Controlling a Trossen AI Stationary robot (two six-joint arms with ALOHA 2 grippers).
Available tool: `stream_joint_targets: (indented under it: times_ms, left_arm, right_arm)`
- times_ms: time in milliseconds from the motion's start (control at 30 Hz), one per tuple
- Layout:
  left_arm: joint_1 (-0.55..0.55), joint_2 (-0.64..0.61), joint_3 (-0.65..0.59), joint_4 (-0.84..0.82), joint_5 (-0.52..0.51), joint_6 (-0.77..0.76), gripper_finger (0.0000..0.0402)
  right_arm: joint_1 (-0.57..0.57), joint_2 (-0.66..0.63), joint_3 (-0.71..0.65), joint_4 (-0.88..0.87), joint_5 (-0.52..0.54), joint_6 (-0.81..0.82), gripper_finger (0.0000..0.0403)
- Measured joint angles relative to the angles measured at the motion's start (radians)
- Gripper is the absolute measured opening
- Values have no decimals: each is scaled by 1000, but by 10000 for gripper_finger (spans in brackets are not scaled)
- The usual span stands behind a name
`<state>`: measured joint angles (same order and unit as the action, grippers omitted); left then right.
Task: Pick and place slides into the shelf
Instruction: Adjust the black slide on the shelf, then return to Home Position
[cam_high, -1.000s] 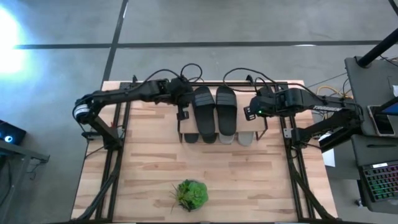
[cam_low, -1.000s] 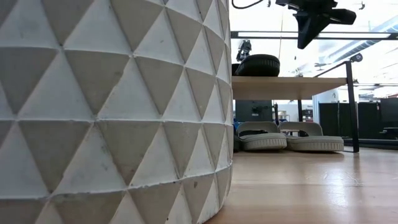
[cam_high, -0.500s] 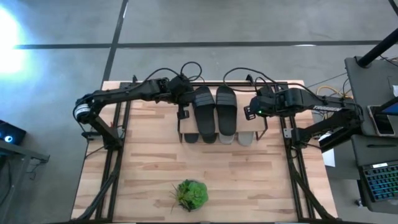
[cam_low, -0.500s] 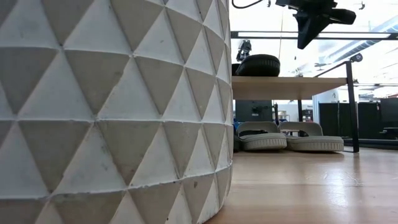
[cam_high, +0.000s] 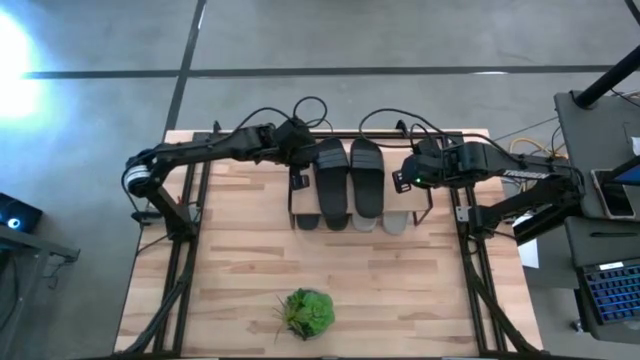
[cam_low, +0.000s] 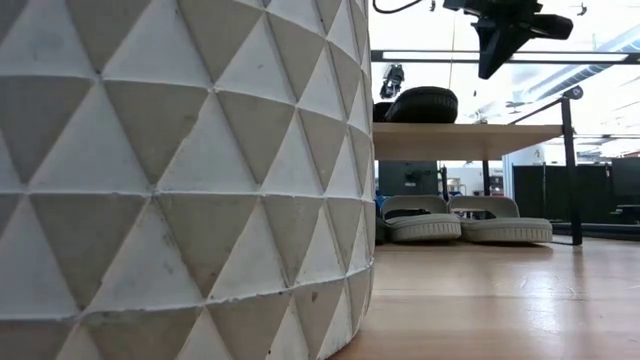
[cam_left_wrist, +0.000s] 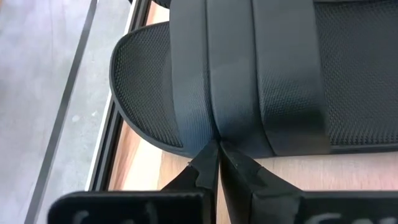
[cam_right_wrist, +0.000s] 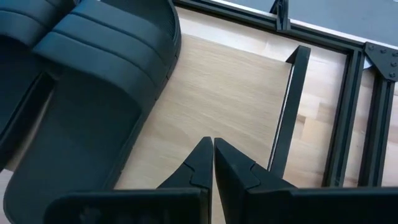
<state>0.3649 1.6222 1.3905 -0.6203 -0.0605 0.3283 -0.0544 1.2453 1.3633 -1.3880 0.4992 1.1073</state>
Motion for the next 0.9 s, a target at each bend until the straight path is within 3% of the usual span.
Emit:
stream_joint_targets:
  times_ms: [300, 467, 667, 733, 900]
  left_arm:
    - [3, -40, 33, -43, -58, -3, 1]
    - [4, -114, 67, -175, -92, -8, 1]
    - [-11, -281, 105, -211, -97, -155, 2]
    - [-13, -353, 104, -196, -36, -217, 2]
    - [-13, -523, -15, 7, 395, -307, 2]
  right_arm:
    - [0, 0, -3, -15, 0, 12, 9]
    - [0, -1, -4, -22, 4, 11, 9]
    - [0, -59, 7, -76, 115, 4, 9]
    - [1, -108, 9, -21, 74, -82, 9]
    - [77, -227, -47, 340, -27, -481, 9]
